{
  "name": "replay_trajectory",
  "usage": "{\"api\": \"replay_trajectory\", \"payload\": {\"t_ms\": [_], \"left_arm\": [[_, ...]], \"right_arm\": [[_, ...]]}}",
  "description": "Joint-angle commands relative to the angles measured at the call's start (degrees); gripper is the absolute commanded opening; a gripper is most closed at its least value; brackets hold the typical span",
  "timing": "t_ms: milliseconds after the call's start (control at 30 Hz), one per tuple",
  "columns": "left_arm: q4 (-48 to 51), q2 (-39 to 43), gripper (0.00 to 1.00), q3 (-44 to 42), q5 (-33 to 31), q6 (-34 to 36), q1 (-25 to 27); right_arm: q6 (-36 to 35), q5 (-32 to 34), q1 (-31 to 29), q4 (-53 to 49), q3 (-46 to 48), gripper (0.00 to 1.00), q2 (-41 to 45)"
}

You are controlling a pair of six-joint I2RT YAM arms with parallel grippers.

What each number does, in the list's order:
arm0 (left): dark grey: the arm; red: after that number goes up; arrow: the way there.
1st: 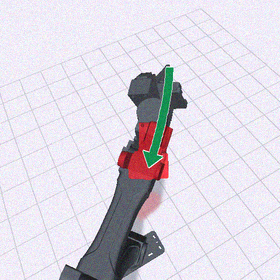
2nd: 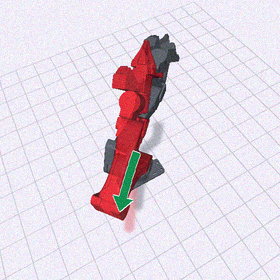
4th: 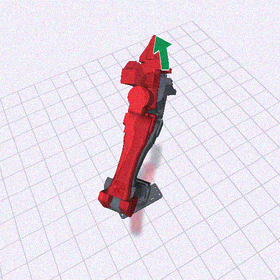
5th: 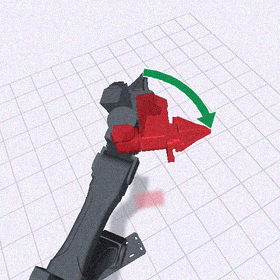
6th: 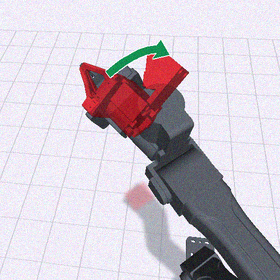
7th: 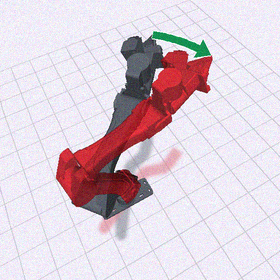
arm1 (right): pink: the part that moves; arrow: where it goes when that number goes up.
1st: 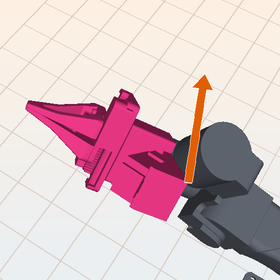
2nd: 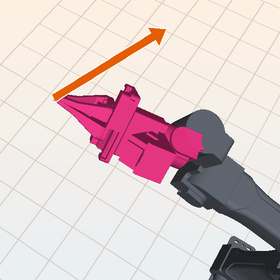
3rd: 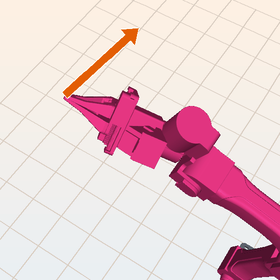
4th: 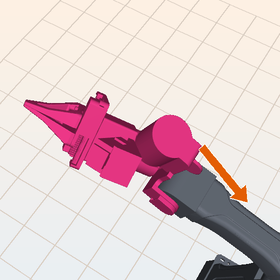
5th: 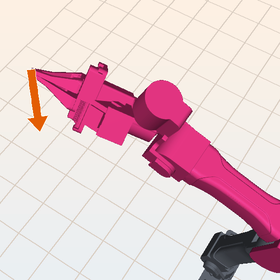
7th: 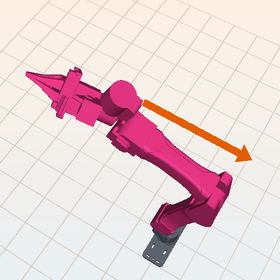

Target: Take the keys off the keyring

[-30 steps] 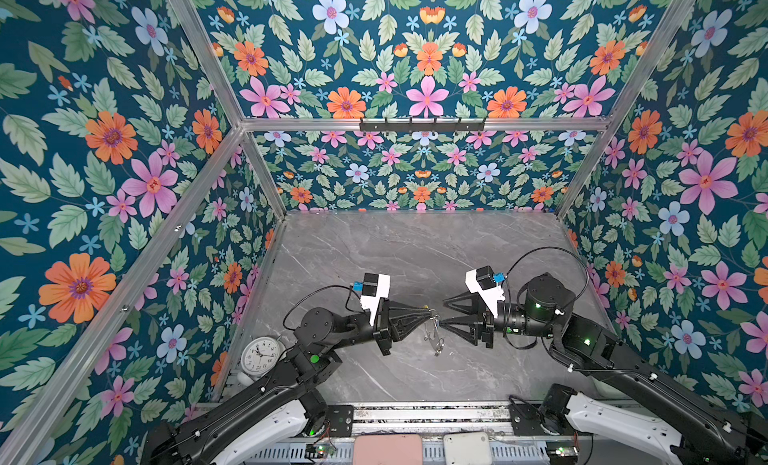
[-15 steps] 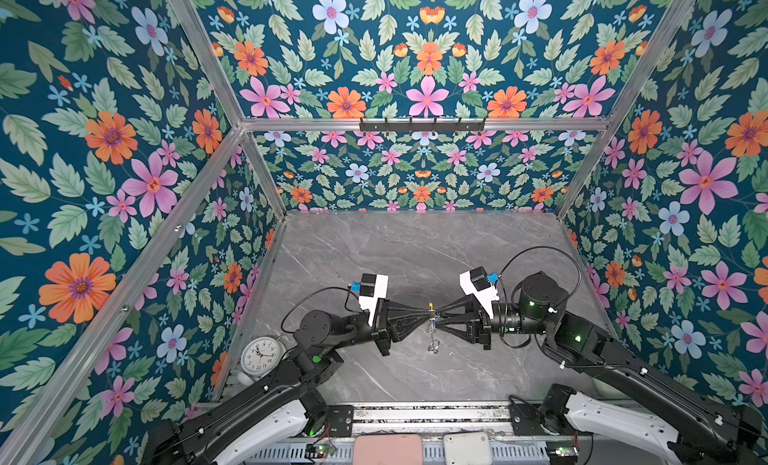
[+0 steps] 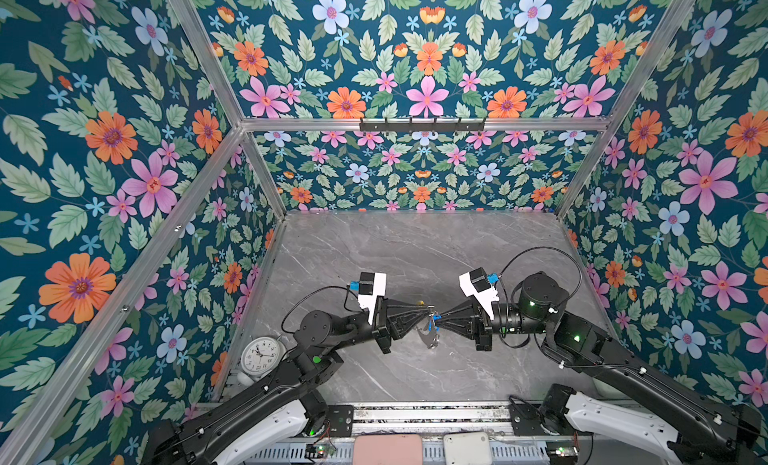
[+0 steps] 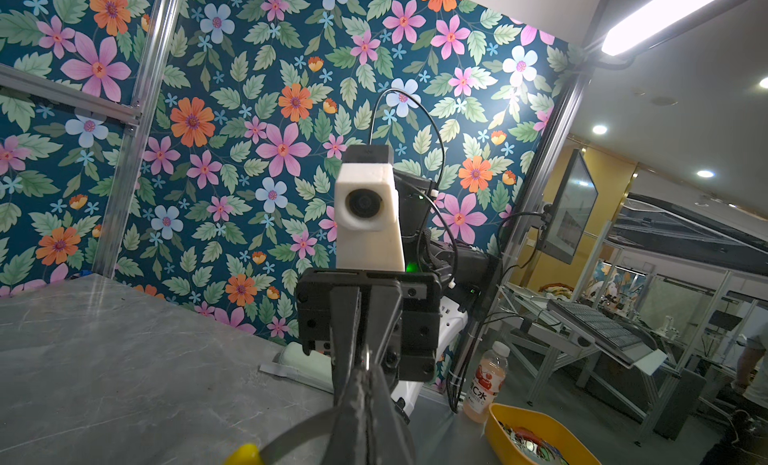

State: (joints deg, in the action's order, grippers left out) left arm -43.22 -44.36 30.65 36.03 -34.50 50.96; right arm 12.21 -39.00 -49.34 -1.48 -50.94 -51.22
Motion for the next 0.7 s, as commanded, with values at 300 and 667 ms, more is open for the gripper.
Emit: {"api": "replay_trajectory", "payload": {"t_ms": [300, 667], "left_arm": [[-2.7, 0.1, 0.00, -0.2, -1.2, -0.1, -0.1], [-2.3, 0.7, 0.00, 0.0, -1.0, 0.0, -0.1]], "right_arm": [[-0.6, -2.3, -0.4, -0.9, -0.9, 0.00, -1.1], [-2.3, -1.7, -1.6, -4.1, -1.6, 0.00, -3.0]]}}
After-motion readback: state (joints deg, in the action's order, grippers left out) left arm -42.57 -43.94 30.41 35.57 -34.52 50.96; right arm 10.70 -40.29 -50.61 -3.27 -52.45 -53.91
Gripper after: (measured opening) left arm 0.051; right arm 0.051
